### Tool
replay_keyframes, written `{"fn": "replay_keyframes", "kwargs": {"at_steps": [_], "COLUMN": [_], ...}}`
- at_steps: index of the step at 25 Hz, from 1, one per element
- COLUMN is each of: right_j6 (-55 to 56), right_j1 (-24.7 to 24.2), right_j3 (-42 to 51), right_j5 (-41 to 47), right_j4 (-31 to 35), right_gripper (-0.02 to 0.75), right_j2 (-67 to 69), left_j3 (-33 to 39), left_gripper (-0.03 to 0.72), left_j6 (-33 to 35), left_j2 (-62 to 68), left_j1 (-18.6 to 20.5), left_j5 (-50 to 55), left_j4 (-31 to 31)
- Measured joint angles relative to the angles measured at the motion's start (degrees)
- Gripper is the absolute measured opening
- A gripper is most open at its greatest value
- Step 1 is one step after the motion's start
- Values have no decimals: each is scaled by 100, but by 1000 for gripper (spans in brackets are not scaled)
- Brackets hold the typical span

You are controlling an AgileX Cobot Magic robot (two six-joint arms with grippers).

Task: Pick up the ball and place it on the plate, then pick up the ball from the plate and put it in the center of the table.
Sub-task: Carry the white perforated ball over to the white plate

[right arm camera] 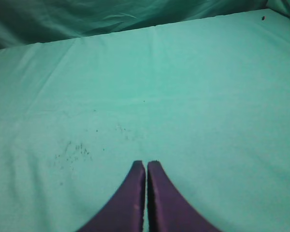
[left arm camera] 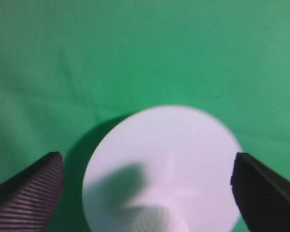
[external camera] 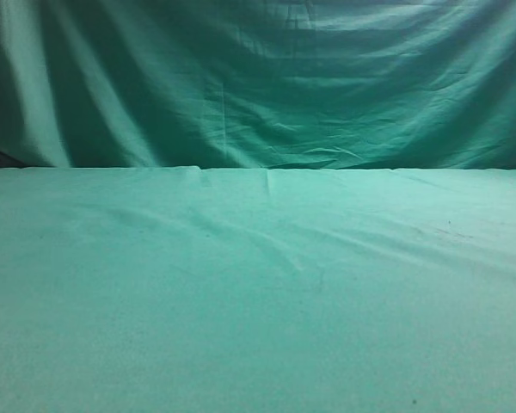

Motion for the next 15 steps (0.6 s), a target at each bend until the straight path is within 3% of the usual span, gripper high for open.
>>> {"fn": "replay_keyframes", "kwargs": {"at_steps": [2,3,5,7,8,9,15], "right_j6": [0,0,0,0,0,0,0], "right_j1": [0,0,0,0,0,0,0], "right_j3": [0,0,0,0,0,0,0], "right_j5": [0,0,0,0,0,0,0], "right_j4": [0,0,0,0,0,0,0], "right_gripper": [0,0,0,0,0,0,0], "right_j2": [0,0,0,0,0,0,0], "left_j3": [-439,-678,-1091,-1455,-1571,-1677,-1779], "left_gripper": [638,552,480,470,405,409,71], "left_j6": [265,394,596,756,845,915,1372], "left_j2": [0,0,0,-22,-46,-82,-647], "left_j1": [-82,-134,-268,-394,-453,-530,-1020], "left_j5": [333,513,815,1043,1112,1157,1220], "left_j4": [-324,-484,-740,-922,-951,-1005,-1167]}}
